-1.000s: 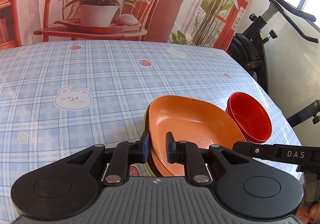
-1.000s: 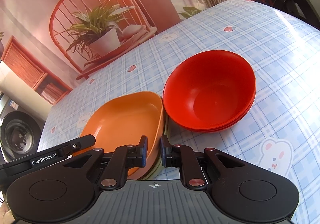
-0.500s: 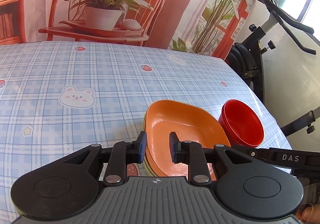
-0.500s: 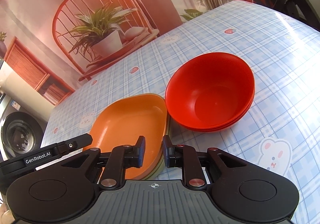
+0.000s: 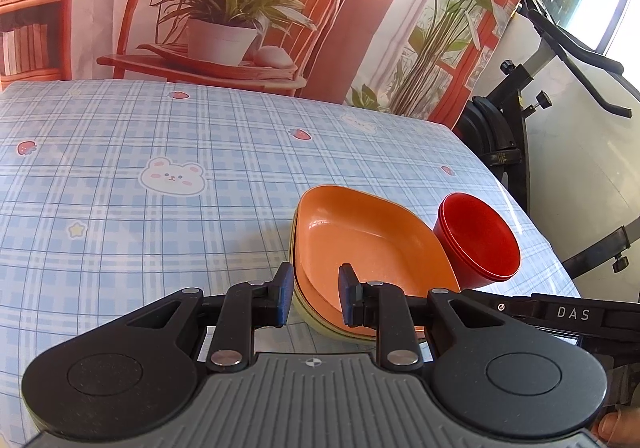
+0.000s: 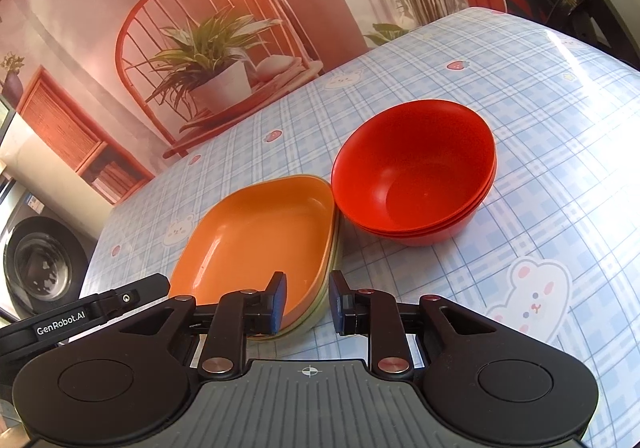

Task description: Organize plates and bowls

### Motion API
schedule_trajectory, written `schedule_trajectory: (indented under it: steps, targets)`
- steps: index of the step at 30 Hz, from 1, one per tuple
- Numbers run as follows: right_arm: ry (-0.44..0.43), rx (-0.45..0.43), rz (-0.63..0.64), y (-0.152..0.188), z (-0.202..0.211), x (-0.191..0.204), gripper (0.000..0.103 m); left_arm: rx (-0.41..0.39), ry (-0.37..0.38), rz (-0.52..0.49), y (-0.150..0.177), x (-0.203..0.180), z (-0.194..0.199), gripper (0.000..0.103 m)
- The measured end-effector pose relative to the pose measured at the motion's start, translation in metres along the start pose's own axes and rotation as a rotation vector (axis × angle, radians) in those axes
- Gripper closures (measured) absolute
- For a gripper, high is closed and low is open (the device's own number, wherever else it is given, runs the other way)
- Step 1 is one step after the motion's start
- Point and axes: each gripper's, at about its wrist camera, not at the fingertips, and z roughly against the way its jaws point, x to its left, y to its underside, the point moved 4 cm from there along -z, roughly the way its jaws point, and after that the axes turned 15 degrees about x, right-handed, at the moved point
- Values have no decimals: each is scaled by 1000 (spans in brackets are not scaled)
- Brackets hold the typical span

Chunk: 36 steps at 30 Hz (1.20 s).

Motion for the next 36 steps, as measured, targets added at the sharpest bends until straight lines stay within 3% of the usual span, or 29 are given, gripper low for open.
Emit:
schedule_trajectory:
  steps: [18, 28, 36]
  targets:
    - [-4, 41, -10, 7, -9, -2, 80, 29, -16, 39, 13, 7, -12, 74]
    - [3, -11, -10, 0, 2, -4, 80, 0, -26, 52, 8, 10, -6, 73]
    - [36, -124, 20, -26, 25, -7, 80, -59, -31, 22, -21, 11, 12, 71]
